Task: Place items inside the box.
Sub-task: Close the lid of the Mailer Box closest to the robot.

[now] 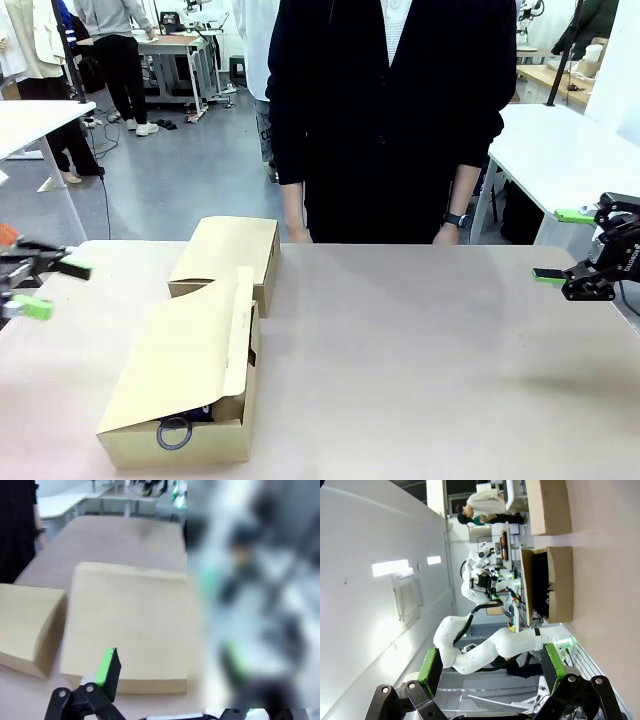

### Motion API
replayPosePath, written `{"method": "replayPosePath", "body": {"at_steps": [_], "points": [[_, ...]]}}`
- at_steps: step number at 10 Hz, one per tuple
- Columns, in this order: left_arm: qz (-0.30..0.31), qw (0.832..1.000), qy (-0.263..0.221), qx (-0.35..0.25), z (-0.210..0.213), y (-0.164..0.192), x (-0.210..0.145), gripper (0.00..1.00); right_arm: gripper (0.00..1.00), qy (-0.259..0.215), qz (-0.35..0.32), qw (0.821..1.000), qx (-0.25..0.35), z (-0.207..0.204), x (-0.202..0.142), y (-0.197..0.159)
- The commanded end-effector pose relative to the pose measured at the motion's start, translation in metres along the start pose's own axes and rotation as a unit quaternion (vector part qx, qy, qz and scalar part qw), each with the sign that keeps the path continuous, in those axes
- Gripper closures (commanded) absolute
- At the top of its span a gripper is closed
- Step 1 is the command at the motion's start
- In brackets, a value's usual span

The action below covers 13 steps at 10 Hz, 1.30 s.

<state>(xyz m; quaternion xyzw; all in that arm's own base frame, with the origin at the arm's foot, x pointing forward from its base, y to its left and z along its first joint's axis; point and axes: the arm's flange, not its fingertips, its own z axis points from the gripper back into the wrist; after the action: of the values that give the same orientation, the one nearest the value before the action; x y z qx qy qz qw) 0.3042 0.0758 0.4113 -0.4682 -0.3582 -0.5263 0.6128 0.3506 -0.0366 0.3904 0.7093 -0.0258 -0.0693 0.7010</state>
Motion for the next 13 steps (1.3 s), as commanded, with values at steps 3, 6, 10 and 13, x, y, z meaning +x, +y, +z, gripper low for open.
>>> {"method": "replayPosePath", "body": {"at_steps": [3,6,10,13], "points": [[0.515,0.846,-0.130,0.044,0.007,0.054,-0.053,0.00,0.00,0.004,-0.007,1.000,-0.003,0.001,-0.003,0.003],[0.614,0.774,-0.141,0.061,0.011,0.069,-0.053,0.00,0.00,0.004,-0.007,1.000,-0.003,0.001,-0.003,0.003],[0.473,0.877,-0.065,0.061,0.009,0.072,-0.079,0.00,0.00,0.004,-0.007,1.000,-0.003,0.001,-0.003,0.003],[0.473,0.877,-0.065,0.061,0.009,0.072,-0.079,0.00,0.00,0.004,-0.007,1.000,-0.003,0.001,-0.003,0.003]]}}
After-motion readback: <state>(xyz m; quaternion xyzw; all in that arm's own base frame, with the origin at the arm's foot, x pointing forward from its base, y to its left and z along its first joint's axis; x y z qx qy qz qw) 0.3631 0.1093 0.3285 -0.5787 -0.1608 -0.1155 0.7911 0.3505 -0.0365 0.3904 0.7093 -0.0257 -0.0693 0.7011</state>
